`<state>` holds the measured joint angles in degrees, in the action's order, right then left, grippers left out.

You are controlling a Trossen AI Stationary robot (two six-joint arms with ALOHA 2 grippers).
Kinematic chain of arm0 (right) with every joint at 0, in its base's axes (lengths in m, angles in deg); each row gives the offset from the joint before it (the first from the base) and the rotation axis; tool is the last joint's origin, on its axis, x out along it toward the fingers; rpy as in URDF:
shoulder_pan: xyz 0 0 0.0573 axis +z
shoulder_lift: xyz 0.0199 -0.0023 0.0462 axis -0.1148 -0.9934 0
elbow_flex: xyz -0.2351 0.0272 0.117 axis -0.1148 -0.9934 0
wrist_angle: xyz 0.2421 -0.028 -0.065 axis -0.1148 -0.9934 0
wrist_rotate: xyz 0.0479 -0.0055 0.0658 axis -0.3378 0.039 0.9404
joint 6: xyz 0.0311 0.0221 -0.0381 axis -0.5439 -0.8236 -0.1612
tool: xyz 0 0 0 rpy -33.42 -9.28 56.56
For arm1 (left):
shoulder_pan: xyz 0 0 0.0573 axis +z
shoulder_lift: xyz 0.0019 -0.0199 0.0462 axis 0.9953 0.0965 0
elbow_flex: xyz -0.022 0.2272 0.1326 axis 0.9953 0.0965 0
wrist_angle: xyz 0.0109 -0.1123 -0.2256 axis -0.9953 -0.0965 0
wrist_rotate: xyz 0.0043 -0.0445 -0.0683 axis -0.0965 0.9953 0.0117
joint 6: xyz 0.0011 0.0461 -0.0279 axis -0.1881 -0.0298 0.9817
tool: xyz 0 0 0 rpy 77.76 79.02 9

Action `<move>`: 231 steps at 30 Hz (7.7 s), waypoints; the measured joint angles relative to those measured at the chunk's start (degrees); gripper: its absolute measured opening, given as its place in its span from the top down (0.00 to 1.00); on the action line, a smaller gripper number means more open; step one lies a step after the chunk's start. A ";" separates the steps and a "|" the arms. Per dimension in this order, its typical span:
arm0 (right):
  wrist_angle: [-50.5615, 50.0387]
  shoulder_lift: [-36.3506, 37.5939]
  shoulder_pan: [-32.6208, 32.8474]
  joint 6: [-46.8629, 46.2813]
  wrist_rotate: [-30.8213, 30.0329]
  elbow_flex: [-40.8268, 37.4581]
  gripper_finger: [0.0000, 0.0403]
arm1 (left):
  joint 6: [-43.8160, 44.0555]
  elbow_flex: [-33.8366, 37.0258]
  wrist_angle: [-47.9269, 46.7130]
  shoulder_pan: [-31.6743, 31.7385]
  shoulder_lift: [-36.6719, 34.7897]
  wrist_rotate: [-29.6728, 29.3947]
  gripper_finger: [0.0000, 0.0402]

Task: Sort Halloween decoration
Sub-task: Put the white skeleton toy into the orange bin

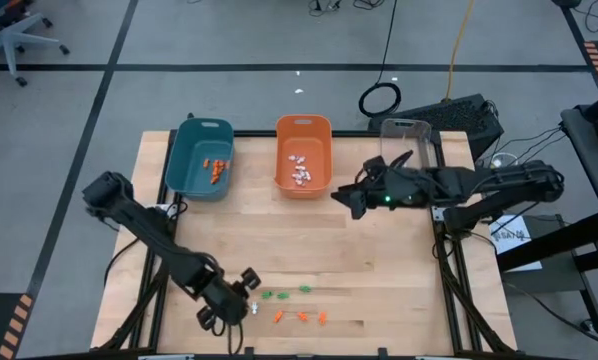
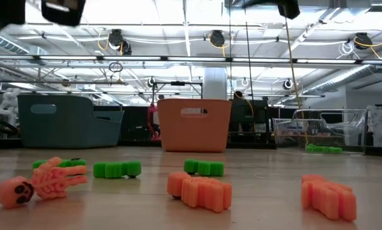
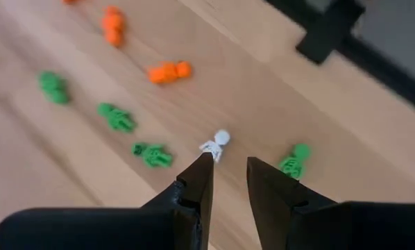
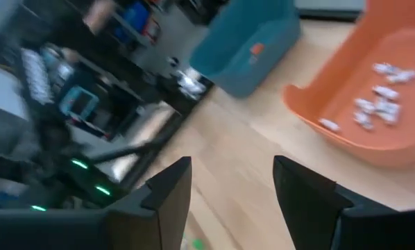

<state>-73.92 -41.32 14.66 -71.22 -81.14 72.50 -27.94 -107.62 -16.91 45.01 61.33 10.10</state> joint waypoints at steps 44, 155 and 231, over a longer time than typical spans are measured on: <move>5.35 -0.04 11.55 2.17 -13.58 0.00 0.54 | -17.74 0.04 7.33 5.11 13.37 7.35 0.98; 5.83 -1.70 8.77 -0.71 -16.75 -0.04 0.54 | 22.35 10.48 17.24 13.61 -24.03 -15.36 0.97; 6.48 -0.04 8.88 8.21 -8.88 0.02 0.54 | 8.63 3.35 41.38 24.71 -42.99 -39.97 0.97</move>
<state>-67.43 -41.36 23.54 -63.01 -90.02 72.52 -19.31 -104.27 24.48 69.72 18.34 -29.87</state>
